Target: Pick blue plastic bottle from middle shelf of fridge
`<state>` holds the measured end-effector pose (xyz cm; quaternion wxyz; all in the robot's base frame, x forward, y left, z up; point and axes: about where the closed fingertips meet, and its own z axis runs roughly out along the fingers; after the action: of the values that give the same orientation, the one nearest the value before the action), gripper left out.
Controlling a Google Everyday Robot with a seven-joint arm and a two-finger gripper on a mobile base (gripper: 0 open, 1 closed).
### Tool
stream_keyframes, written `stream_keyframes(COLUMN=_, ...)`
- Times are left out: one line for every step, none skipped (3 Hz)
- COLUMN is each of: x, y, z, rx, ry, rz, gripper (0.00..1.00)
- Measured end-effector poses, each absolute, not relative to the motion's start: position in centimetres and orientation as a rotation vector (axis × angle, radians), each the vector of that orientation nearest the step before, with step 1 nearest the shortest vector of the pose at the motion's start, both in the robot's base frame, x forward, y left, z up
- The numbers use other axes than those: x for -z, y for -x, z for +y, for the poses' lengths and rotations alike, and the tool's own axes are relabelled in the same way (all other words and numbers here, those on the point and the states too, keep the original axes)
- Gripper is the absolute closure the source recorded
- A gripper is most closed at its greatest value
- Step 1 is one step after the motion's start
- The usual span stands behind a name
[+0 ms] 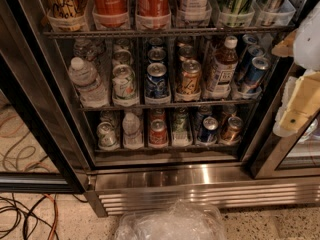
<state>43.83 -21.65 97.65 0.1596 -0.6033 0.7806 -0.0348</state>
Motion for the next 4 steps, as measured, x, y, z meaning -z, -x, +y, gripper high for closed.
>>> stream_keyframes(x=-97.6, y=-43.8, z=-21.6, rx=0.099, ry=1.724, rz=2.231, gripper=0.00)
stream_keyframes(x=-97.0, y=-44.0, z=-21.4, rx=0.082, ry=1.681, rz=2.237, gripper=0.00)
stream_keyframes(x=-94.6, y=-43.9, z=-20.6, rx=-0.034, ry=1.534, rz=2.252, gripper=0.00)
stream_keyframes(x=-92.4, y=-44.0, z=-19.4, rx=-0.121, ry=1.319, rz=2.256, gripper=0.00)
